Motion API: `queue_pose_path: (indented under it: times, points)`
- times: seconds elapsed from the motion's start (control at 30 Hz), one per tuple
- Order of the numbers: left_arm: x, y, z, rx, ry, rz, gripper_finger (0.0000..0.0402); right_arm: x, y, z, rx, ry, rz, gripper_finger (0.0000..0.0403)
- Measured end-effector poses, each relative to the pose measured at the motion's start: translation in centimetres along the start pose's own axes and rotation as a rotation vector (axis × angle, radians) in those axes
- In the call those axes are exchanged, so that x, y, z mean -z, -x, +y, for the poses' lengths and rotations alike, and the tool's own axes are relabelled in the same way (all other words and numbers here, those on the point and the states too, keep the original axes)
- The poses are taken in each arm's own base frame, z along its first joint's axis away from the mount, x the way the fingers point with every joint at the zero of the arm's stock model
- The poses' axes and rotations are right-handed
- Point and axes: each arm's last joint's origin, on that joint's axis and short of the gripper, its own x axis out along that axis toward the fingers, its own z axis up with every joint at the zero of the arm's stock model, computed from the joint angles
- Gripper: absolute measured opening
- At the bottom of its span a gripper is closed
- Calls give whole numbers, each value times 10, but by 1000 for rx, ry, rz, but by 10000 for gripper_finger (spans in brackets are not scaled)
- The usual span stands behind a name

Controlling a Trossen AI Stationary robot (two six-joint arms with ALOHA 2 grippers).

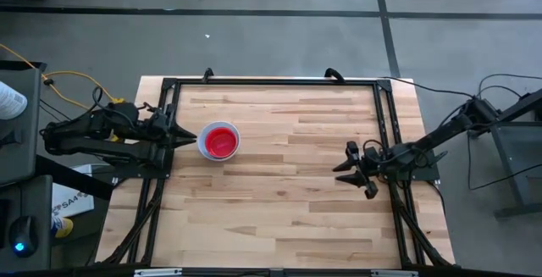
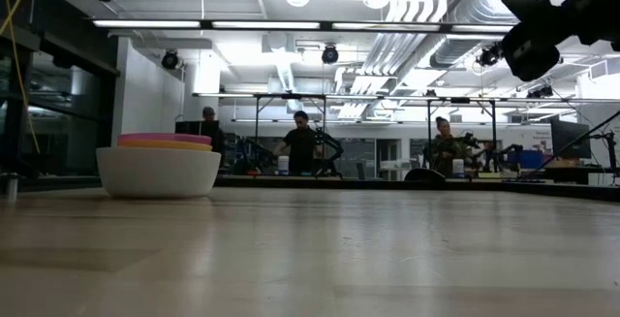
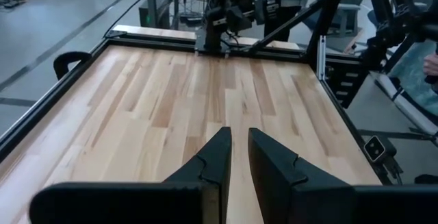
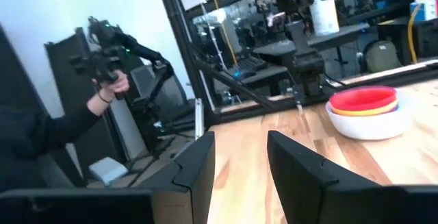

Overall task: Nest bowls inside each other
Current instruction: Return to Home Position

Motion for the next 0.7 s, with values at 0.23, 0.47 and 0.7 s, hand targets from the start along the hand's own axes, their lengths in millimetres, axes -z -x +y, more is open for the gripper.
queue_pose_path:
  times: [0.23, 0.47, 0.7]
  points:
    - [-1, -6, 0, -17, 0, 14, 51, 4, 5, -2, -2, 10, 63, 128]
    - [-1, -8, 0, -18, 0, 23, 51, 7, 10, -2, -36, 26, 132, 128]
    - [-1, -10, 0, -19, 0, 32, 51, 7, 18, -4, -28, 46, 163, 128]
